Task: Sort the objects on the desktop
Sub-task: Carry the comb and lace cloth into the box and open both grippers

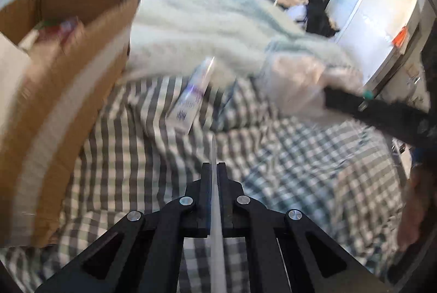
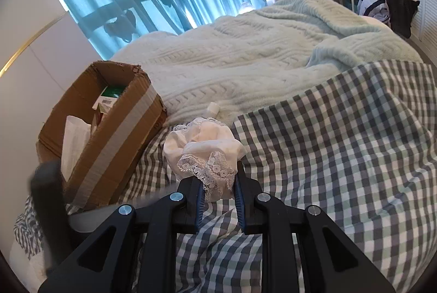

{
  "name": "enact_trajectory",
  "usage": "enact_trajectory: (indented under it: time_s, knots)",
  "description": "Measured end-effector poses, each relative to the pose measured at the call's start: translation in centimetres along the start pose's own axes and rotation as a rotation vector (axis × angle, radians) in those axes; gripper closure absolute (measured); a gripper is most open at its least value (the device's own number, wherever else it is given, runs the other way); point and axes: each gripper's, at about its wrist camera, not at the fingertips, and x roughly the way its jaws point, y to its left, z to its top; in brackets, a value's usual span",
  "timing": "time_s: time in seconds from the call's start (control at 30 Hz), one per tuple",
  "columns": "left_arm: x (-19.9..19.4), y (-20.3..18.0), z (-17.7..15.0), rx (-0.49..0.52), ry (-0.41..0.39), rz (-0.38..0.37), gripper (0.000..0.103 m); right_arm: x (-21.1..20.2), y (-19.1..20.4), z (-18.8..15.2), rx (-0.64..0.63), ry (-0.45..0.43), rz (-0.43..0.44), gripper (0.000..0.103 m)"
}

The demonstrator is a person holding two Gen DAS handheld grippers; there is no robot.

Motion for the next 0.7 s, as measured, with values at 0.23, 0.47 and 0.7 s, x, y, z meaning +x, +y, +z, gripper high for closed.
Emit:
enact_trajectory:
  time_s: [0.23, 0.47, 0.7]
  knots:
    - [-7.5, 0.5, 4.8, -0.002, -0.168, 0.016, 0.100, -2.9, 4.9, 2.0, -0.095, -0.044, 0.027, 0.084]
    - [-11.9, 7.9, 9.5, -0.044, -0.213, 0.231, 0.100, -1.1, 14.3, 5.3, -0.200, -0.076, 0.116, 0.084]
    - [-11.9, 15.5, 8.9, -0.117, -0.174, 0.351, 0.096, 4.4, 21.2, 7.4, -0.260, -0.034, 0.197, 0.062]
